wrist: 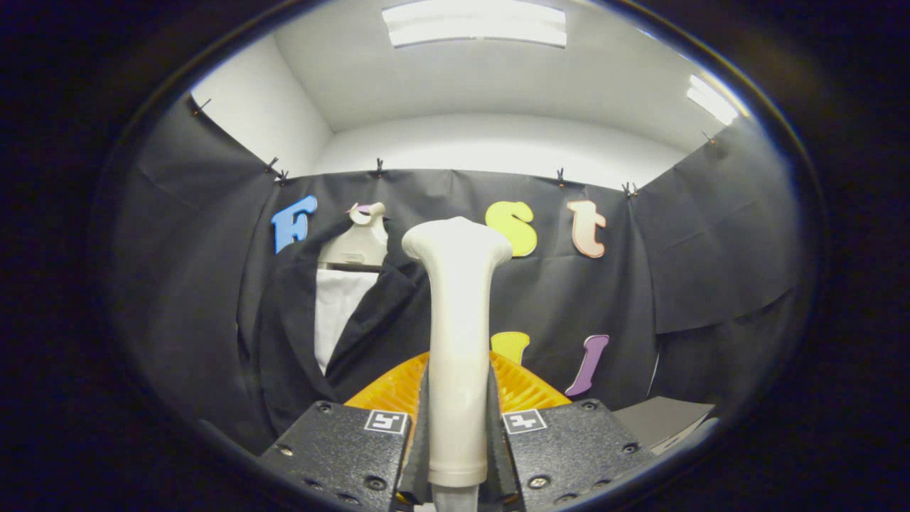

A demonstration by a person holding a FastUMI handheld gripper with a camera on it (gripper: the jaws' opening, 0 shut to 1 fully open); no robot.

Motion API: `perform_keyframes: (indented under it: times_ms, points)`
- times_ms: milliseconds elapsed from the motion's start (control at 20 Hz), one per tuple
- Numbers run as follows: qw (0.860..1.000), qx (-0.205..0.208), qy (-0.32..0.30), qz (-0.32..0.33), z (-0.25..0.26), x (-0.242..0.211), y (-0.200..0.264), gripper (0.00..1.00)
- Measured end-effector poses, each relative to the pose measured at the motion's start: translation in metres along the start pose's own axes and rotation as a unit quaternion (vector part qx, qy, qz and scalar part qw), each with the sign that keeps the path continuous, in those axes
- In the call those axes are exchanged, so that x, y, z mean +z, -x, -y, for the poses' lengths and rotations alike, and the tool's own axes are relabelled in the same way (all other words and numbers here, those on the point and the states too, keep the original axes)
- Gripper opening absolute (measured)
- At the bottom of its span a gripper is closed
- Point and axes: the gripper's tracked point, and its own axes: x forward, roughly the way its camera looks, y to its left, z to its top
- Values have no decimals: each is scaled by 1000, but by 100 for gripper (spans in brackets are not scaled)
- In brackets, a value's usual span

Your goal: Iron the clothes twice with a garment steamer, once on the left side and once on the right side.

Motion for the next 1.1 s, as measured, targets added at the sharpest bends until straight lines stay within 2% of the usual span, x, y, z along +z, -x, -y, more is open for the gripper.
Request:
perform_keyframes:
  times_ms: [200,400,550,1100]
  points:
    - [1000,7,-3,2,-14,-5,-22,35]
    - [1000,9,-2,-23,-20,-24,-34,35]
    - [999,1,4,-33,-19,-38,-31,35]
    - [994,10,28,-101,-29,-112,-1,35]
